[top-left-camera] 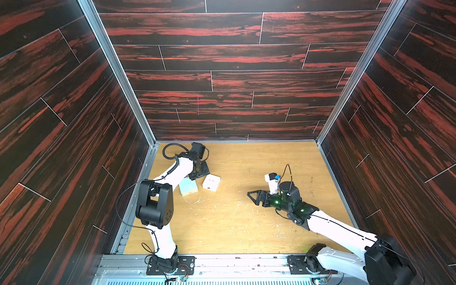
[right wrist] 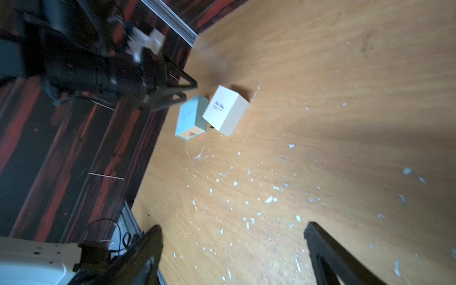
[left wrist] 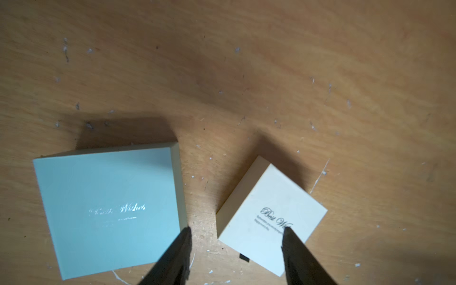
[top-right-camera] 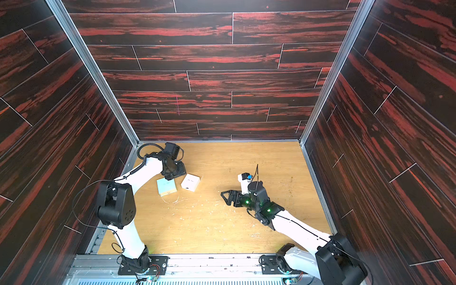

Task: Take out the earrings from the drawer-style jewelry box
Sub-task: Move the jewelry box to the center of the board.

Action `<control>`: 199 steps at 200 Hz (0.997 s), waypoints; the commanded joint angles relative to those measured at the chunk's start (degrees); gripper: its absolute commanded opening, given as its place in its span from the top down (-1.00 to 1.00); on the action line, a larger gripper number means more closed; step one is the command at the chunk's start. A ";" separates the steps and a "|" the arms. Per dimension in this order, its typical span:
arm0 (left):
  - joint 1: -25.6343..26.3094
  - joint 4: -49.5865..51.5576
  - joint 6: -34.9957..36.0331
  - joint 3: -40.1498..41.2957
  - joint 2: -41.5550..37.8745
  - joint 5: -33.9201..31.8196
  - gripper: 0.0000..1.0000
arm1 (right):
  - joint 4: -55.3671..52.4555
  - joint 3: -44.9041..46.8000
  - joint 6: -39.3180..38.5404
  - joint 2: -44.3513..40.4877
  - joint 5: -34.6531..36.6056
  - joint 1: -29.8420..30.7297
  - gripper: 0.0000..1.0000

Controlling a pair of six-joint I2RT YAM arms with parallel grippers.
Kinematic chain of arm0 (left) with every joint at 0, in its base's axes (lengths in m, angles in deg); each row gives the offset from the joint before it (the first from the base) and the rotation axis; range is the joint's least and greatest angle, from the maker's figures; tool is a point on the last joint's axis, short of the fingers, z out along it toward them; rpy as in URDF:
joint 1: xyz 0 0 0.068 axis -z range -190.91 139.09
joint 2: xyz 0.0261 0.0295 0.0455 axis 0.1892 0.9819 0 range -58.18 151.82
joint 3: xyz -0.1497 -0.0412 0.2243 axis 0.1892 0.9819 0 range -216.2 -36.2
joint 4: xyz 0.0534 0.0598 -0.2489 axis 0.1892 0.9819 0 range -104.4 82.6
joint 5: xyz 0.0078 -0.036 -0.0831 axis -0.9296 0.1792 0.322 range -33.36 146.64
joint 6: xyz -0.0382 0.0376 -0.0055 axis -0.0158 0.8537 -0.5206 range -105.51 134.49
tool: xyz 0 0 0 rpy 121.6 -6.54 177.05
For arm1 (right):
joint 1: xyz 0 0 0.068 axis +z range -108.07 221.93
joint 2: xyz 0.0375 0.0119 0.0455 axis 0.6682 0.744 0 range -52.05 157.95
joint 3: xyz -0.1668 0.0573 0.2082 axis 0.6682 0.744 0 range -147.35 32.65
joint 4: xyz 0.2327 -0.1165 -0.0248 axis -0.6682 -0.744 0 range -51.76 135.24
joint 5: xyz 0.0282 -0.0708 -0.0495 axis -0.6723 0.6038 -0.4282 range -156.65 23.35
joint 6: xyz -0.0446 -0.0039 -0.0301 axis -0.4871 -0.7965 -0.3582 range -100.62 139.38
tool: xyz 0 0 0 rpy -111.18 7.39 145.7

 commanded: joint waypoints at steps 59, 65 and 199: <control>-0.11 -1.05 4.35 -3.36 8.30 6.30 -0.20 | 5.83 -4.31 2.33 6.75 -3.94 0.39 -0.82; -0.12 -1.70 4.43 -3.06 8.45 7.02 -0.20 | 5.79 -4.59 2.37 7.12 -4.16 0.35 -0.82; 5.63 -15.09 -2.66 6.83 5.53 17.59 -0.17 | -1.04 -7.11 0.46 8.52 -3.39 -0.63 -0.81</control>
